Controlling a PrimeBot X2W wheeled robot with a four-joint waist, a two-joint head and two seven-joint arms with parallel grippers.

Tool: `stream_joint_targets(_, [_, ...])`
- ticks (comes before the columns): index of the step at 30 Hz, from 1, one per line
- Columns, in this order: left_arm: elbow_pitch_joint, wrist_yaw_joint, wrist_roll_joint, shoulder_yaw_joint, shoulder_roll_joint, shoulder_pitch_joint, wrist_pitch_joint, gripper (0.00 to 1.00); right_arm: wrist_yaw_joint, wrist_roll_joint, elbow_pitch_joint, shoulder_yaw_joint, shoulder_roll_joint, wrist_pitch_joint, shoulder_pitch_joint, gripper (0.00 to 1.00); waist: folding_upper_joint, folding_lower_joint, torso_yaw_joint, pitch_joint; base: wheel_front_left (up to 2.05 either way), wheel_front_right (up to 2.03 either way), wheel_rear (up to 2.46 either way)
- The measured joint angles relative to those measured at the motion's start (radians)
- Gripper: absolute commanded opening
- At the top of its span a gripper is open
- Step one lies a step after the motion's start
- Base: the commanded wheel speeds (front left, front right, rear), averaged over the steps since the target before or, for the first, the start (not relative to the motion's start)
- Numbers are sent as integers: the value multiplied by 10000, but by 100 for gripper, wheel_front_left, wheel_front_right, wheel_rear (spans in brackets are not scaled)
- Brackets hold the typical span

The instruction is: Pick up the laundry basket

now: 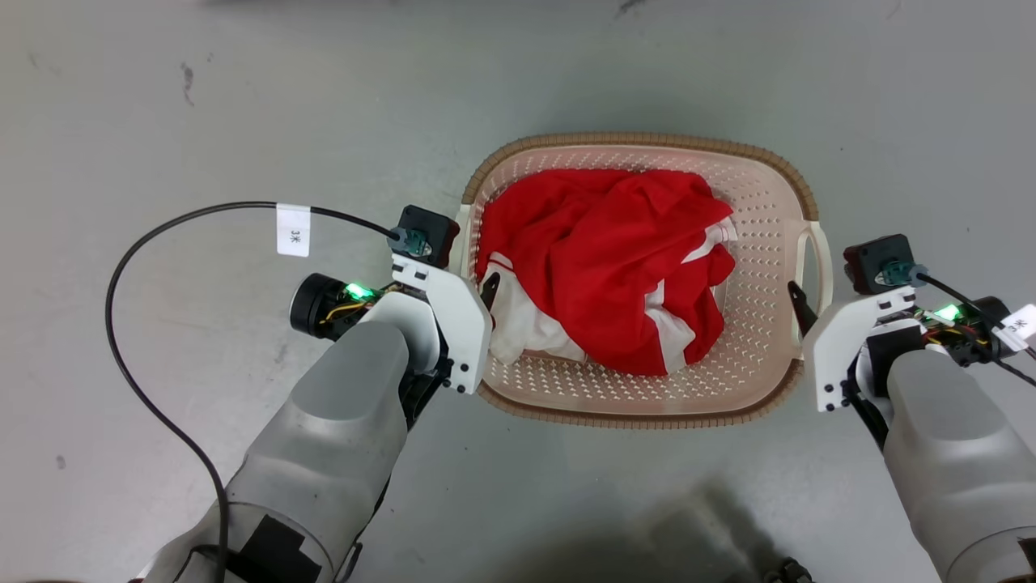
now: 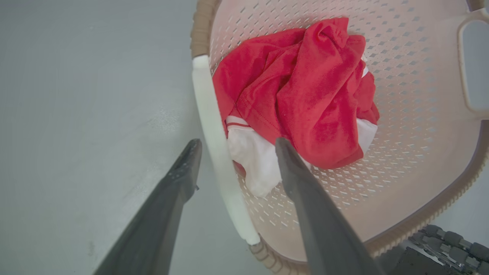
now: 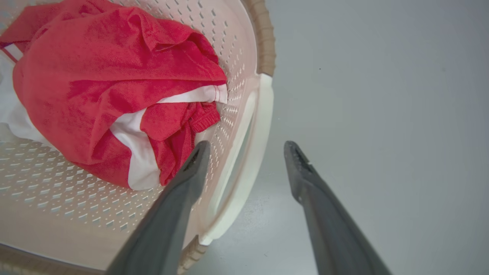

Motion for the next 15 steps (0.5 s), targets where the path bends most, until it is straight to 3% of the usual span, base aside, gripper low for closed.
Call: stream_joint_targets(15, [483, 0, -516, -782, -2, -575, -2, 100, 0, 1250, 109, 859, 240, 606, 0, 100, 0, 0, -157, 735, 0, 0, 0])
